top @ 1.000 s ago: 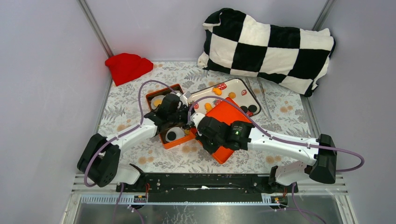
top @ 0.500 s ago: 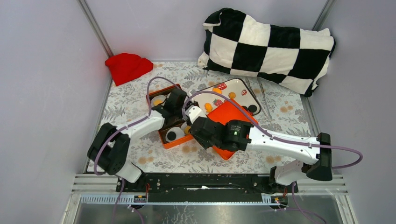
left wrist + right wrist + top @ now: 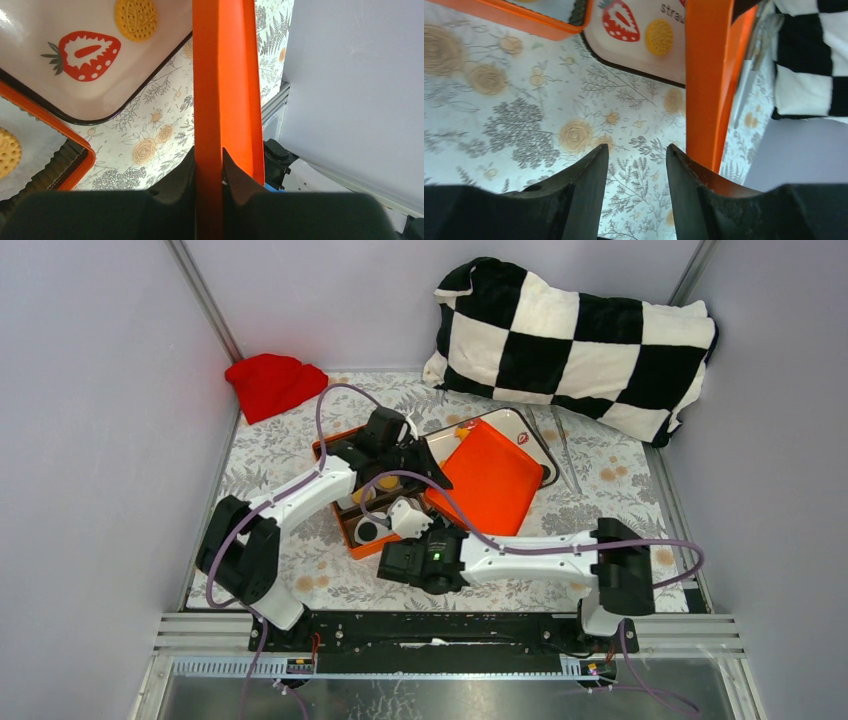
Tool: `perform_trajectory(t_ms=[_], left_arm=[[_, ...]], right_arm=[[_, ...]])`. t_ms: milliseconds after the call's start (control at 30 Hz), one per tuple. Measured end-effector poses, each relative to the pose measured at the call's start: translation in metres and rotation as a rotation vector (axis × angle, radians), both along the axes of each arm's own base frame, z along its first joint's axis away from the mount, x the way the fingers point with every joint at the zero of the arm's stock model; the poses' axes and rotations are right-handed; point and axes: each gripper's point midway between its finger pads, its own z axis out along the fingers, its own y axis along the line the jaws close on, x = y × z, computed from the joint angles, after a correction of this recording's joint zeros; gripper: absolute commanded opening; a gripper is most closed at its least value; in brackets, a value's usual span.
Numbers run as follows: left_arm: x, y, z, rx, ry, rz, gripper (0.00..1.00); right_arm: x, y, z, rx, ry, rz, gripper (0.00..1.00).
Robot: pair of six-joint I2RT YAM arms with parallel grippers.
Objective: Pack the cookies
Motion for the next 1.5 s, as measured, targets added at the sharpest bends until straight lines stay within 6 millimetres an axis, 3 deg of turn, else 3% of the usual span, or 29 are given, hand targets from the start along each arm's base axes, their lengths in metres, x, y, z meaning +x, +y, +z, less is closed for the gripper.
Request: perform_trajectory(t_ms=[200,300,433,533,933,1033,1167,1200,1300,1433,1500], left_arm=[[0.000,0.007,0.007,0.006,-0.009,0.020,0.00],[0.001,0.010,0.008,0.005,-0.010,0.027,0.00],[-0.001,0.020,-0.001,0.039,0.003,0.021,0.00],[-0.003,0.023,-0.006,0.055,0.013,0.015,0.00],[-0.009,0.025,-0.003,0.057,0.024,-0.008,0.00],[-0.014,0.027,0.004,0.056,0.019,-0.011,0.00],[-0.021,0.032,0.014,0.061,0.011,-0.017,0.00],[-0.022,0.034,0.016,0.066,0.005,-0.016,0.00],[-0.022,0.035,0.019,0.069,-0.008,-0.019,0.01],[-0.023,0.036,0.024,0.075,-0.007,-0.024,0.25],[-0.019,0.039,0.039,0.079,-0.025,-0.026,0.37]], right_arm=[[0.001,-0.012,-0.003,-0.120,-0.085,-0.049,0.52],[-0.008,-0.005,0.013,-0.103,-0.104,-0.035,0.52],[-0.019,0.005,0.051,-0.075,-0.177,-0.007,0.53],[-0.023,0.005,0.062,-0.083,-0.205,0.000,0.55],[-0.017,-0.007,0.020,-0.170,-0.202,-0.017,0.53],[-0.004,-0.016,0.010,-0.191,-0.217,-0.061,0.43],[0.016,-0.031,-0.002,-0.231,-0.272,-0.151,0.10],[0.017,-0.034,-0.002,-0.240,-0.280,-0.161,0.06],[0.020,-0.037,-0.001,-0.251,-0.336,-0.190,0.00],[0.020,-0.039,0.006,-0.254,-0.360,-0.196,0.00],[0.021,-0.036,0.012,-0.223,-0.376,-0.203,0.00]])
